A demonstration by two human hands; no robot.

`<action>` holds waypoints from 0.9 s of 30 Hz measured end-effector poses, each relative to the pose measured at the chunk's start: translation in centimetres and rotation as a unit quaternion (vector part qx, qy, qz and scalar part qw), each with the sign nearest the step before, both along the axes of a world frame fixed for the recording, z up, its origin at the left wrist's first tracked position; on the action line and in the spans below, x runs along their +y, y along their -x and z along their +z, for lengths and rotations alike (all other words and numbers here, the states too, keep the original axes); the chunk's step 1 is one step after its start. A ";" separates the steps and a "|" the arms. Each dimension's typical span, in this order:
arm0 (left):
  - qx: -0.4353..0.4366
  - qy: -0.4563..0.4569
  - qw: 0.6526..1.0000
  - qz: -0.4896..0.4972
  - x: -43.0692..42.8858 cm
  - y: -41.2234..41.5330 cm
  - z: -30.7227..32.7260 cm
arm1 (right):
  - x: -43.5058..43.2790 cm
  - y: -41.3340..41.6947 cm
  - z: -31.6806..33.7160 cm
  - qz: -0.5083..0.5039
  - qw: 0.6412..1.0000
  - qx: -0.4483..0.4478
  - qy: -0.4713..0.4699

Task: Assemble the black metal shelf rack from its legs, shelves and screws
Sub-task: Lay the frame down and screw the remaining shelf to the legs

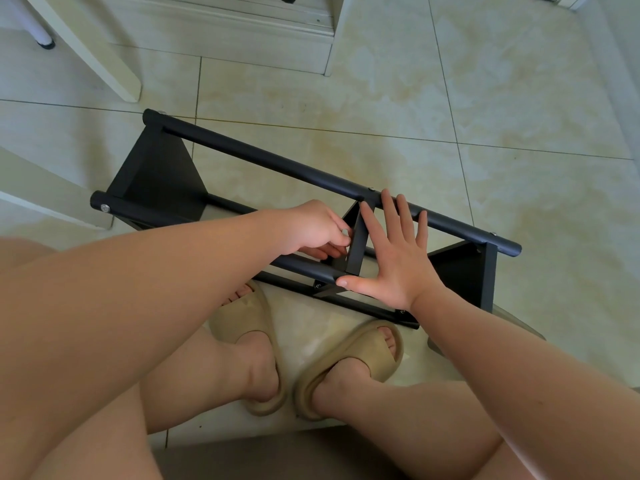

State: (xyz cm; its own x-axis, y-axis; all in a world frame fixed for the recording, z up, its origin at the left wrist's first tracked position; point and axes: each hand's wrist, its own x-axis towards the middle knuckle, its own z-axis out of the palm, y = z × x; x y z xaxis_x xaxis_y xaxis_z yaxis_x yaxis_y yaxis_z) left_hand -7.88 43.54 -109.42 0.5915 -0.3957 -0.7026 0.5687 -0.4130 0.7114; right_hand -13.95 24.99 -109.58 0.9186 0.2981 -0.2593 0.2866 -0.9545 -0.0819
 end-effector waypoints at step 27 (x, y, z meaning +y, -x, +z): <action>0.079 -0.019 0.996 -0.030 0.5 -0.1 0.4 | 0.0 0.1 0.0 0.001 1.000 -0.002 0.000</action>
